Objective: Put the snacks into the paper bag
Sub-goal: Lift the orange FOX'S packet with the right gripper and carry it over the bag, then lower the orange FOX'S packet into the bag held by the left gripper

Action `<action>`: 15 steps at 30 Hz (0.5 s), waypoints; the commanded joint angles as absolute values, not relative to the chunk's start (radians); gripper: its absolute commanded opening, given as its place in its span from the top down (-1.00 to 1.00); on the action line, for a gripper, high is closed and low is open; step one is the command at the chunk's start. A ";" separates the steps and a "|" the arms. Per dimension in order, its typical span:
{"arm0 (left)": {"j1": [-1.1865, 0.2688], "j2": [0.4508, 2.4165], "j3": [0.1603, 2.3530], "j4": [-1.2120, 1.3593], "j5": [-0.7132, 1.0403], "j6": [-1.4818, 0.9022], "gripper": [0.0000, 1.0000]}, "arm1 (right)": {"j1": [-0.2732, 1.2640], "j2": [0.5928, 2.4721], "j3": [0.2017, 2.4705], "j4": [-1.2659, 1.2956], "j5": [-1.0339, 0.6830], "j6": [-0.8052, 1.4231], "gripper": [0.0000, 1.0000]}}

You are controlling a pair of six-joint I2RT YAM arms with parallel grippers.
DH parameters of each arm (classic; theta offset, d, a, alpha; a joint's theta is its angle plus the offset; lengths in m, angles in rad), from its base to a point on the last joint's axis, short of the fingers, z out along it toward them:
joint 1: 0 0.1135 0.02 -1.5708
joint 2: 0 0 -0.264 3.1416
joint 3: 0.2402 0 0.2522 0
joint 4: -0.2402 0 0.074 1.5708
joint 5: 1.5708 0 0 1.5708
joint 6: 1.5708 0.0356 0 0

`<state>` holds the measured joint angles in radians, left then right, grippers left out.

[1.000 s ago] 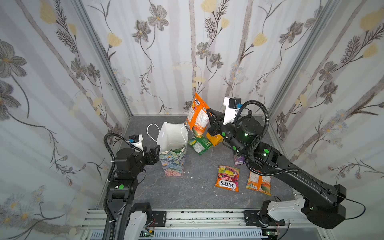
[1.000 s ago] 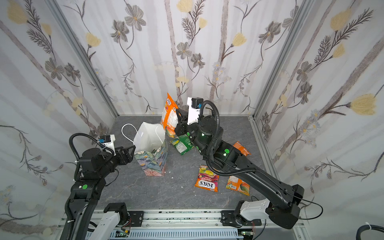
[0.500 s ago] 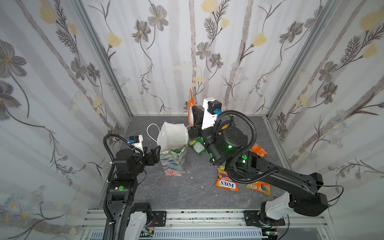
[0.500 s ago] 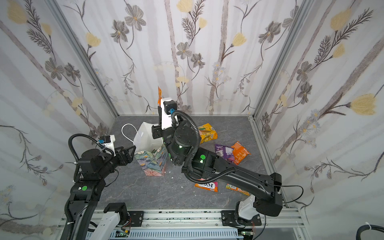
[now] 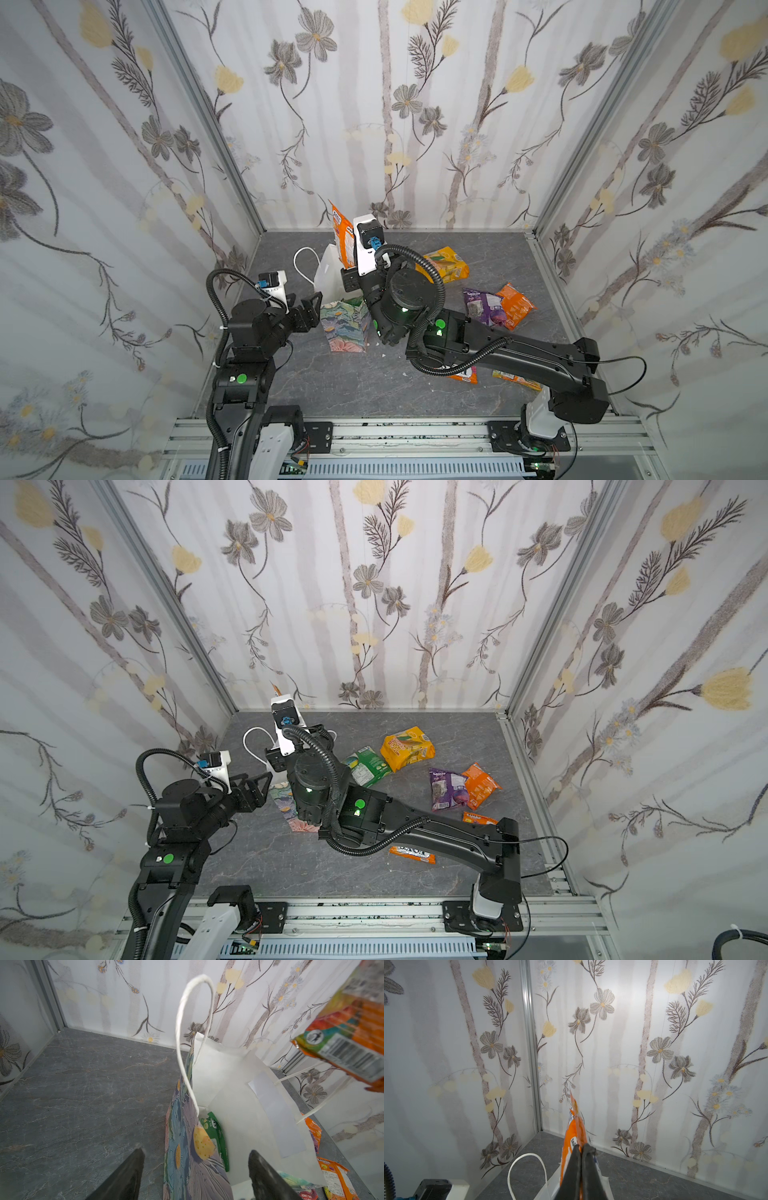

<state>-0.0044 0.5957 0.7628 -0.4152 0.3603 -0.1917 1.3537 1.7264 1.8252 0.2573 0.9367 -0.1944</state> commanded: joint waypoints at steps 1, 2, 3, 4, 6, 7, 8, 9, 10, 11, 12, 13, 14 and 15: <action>-0.006 0.600 0.760 -0.382 0.359 -0.195 -0.57 | 1.352 1.747 1.838 0.277 0.972 -0.164 1.00; -0.006 0.601 0.760 -0.382 0.359 -0.195 -0.57 | 1.347 1.756 1.840 0.271 0.981 -0.166 1.00; -0.006 0.601 0.761 -0.382 0.360 -0.195 -0.57 | 1.345 1.766 1.843 0.266 0.987 -0.165 1.00; -0.006 0.600 0.760 -0.381 0.360 -0.195 -0.57 | 1.340 1.773 1.845 0.260 0.993 -0.162 1.00; -0.008 0.600 0.760 -0.381 0.360 -0.195 -0.57 | 1.329 1.789 1.848 0.244 0.993 -0.150 1.00; -0.008 0.598 0.761 -0.382 0.360 -0.195 -0.57 | 1.323 1.799 1.857 0.231 0.990 -0.137 1.00; -0.007 0.598 0.763 -0.383 0.360 -0.195 -0.57 | 1.317 1.808 1.865 0.217 0.986 -0.126 1.00; -0.009 0.598 0.763 -0.383 0.360 -0.195 -0.57 | 1.312 1.816 1.869 0.204 0.982 -0.118 1.00; -0.009 0.598 0.762 -0.384 0.360 -0.195 -0.57 | 1.306 1.825 1.874 0.199 0.979 -0.109 1.00; -0.009 0.598 0.762 -0.384 0.359 -0.194 -0.57 | 1.299 1.834 1.876 0.192 0.975 -0.104 1.00; -0.011 0.599 0.764 -0.385 0.356 -0.194 -0.57 | 1.293 1.845 1.883 0.180 0.975 -0.095 1.00; -0.011 0.598 0.764 -0.386 0.356 -0.193 -0.57 | 1.288 1.856 1.892 0.167 0.973 -0.087 1.00; -0.011 0.598 0.764 -0.385 0.357 -0.193 -0.57 | 1.283 1.866 1.900 0.156 0.973 -0.080 1.00; -0.012 0.598 0.763 -0.386 0.355 -0.193 -0.57 | 1.278 1.875 1.905 0.150 0.974 -0.077 1.00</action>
<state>-0.0116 0.5999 0.7609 -0.4152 0.3599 -0.1917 1.2869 1.8626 1.8862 0.1555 0.9710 -0.1089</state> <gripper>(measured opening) 0.785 0.050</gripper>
